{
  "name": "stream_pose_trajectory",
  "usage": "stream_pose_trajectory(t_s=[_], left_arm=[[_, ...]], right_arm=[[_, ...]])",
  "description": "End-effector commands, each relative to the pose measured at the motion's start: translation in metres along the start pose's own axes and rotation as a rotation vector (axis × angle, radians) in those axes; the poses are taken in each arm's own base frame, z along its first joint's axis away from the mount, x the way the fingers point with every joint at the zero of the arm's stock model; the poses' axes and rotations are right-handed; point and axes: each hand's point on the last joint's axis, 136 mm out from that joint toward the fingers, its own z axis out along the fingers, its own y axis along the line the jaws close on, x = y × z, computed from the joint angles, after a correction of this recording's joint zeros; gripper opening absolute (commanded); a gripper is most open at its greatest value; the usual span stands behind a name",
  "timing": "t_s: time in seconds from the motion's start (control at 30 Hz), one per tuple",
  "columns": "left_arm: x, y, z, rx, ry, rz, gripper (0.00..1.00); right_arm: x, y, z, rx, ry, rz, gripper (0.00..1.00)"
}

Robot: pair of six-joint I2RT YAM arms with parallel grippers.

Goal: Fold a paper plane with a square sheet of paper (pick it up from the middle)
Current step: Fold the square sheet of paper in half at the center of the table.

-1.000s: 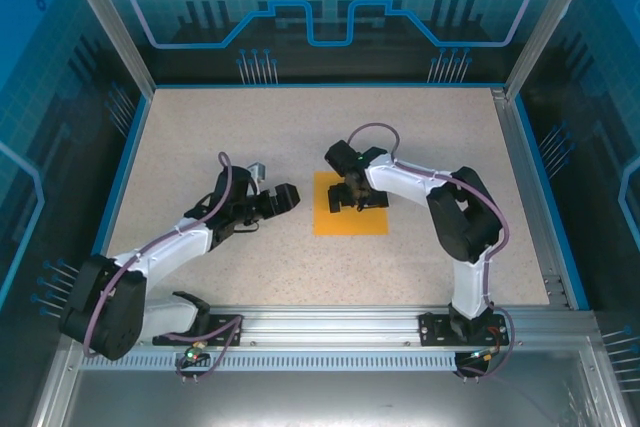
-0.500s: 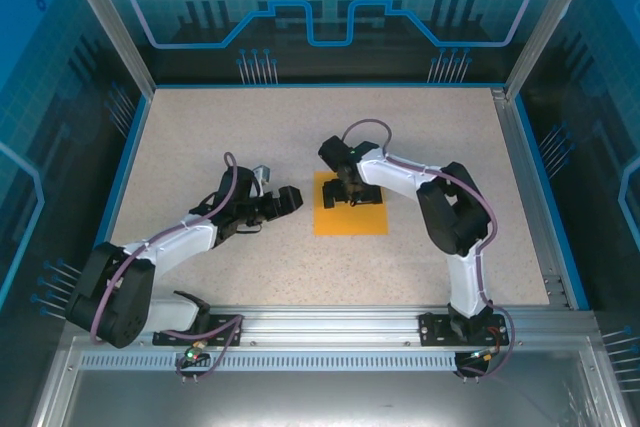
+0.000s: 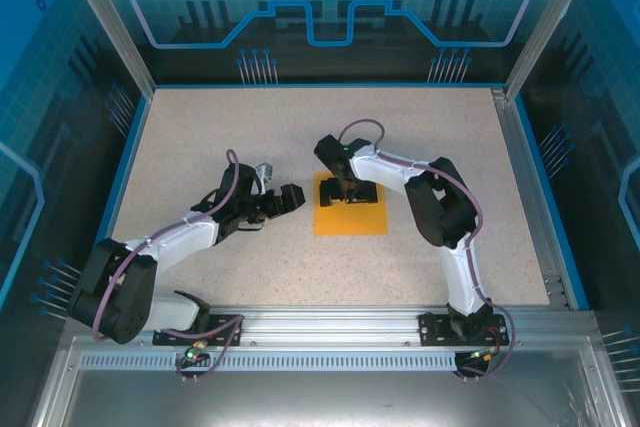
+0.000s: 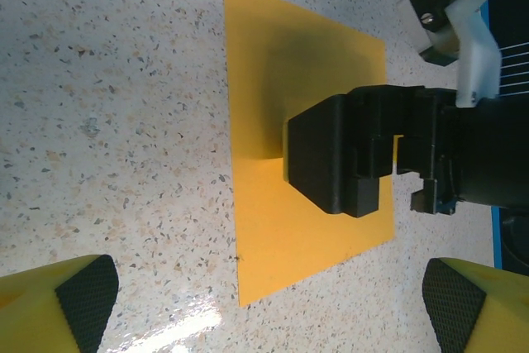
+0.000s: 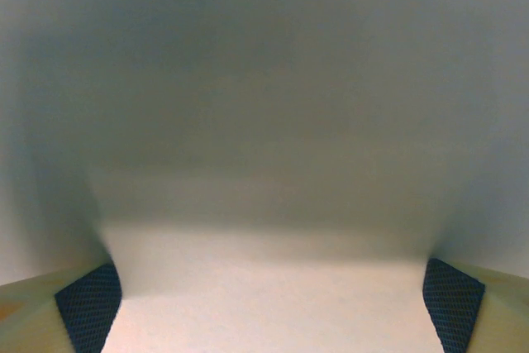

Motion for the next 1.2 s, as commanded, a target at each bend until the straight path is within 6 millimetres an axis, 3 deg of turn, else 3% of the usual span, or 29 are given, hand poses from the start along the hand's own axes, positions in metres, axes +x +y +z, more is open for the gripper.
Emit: stream_pose_trajectory(t_s=[0.0,0.17,0.5,1.17], left_arm=[[-0.005,-0.009,-0.001,0.028,0.001,0.004,0.99],[-0.005,-0.01,0.0,0.027,0.006,0.003,0.99],[-0.005,-0.01,-0.001,0.025,0.008,0.004,0.99],[-0.005,-0.011,-0.002,0.025,0.008,0.006,0.99]], right_arm=[[0.018,-0.008,0.021,0.03,0.083,0.019,0.99],[0.029,-0.008,0.037,0.026,0.123,0.026,0.99],[0.033,-0.009,0.046,0.004,0.143,0.025,0.98],[0.026,-0.011,0.036,0.02,0.115,0.007,0.91]])
